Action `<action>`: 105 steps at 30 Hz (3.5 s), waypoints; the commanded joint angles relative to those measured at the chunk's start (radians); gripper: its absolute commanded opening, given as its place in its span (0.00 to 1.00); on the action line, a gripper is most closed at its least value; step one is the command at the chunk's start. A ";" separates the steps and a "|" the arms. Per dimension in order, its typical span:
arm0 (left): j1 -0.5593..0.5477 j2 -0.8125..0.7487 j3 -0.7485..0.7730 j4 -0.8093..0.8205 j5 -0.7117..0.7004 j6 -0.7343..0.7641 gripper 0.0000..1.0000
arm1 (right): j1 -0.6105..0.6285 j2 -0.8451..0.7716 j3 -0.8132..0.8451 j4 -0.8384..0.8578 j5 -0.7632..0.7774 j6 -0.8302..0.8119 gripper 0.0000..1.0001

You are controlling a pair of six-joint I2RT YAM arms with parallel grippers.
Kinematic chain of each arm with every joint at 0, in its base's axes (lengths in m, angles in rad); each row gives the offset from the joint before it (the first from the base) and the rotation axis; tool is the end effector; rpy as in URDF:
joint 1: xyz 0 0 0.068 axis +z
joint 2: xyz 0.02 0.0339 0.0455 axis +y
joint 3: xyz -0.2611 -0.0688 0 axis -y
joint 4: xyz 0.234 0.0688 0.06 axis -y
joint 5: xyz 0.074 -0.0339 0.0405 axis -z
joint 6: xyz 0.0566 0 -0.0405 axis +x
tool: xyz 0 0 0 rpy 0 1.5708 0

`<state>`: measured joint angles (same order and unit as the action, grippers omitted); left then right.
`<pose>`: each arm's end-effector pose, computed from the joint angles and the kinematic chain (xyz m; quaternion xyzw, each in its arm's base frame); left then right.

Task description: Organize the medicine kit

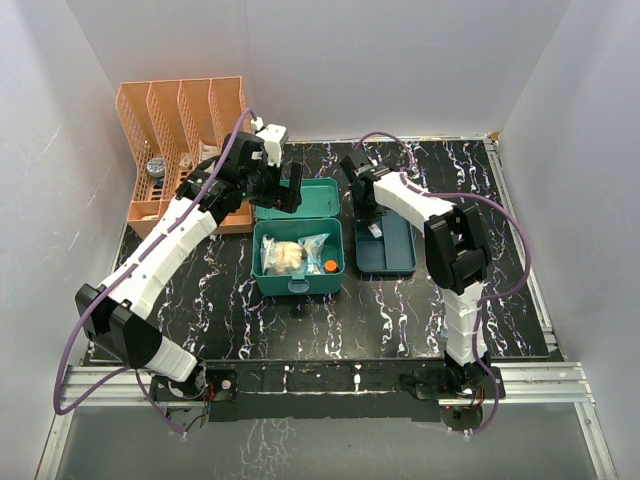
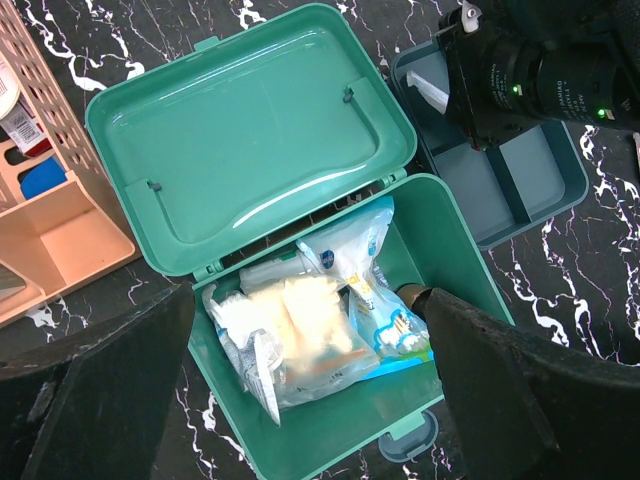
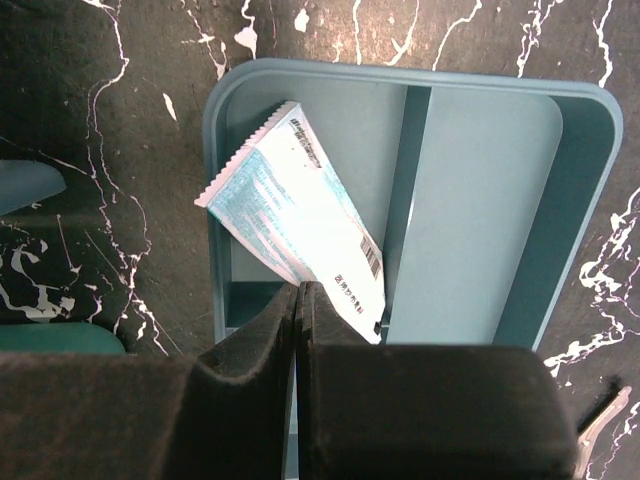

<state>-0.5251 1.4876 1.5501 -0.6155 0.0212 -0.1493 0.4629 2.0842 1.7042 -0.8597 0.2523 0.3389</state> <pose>0.2929 -0.1711 0.3796 0.1682 0.8569 -0.1699 0.4567 0.3908 0.1792 0.1881 -0.0399 0.9779 -0.0505 0.1989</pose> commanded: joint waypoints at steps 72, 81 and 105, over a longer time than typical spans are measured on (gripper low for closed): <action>0.007 -0.078 -0.029 -0.015 0.004 0.045 0.99 | -0.006 -0.437 -0.240 0.040 0.177 0.176 0.66; 0.007 -0.091 -0.044 -0.009 0.023 0.064 0.99 | -0.010 -0.867 -0.776 0.100 0.247 0.503 0.71; 0.007 -0.178 -0.136 0.051 0.117 0.057 0.99 | -0.013 -1.105 -1.055 -0.265 0.276 1.030 0.68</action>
<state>-0.5251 1.3514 1.4242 -0.5816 0.1001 -0.0898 0.4503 0.9550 0.6109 -1.0283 0.4950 1.2957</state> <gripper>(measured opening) 0.986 0.685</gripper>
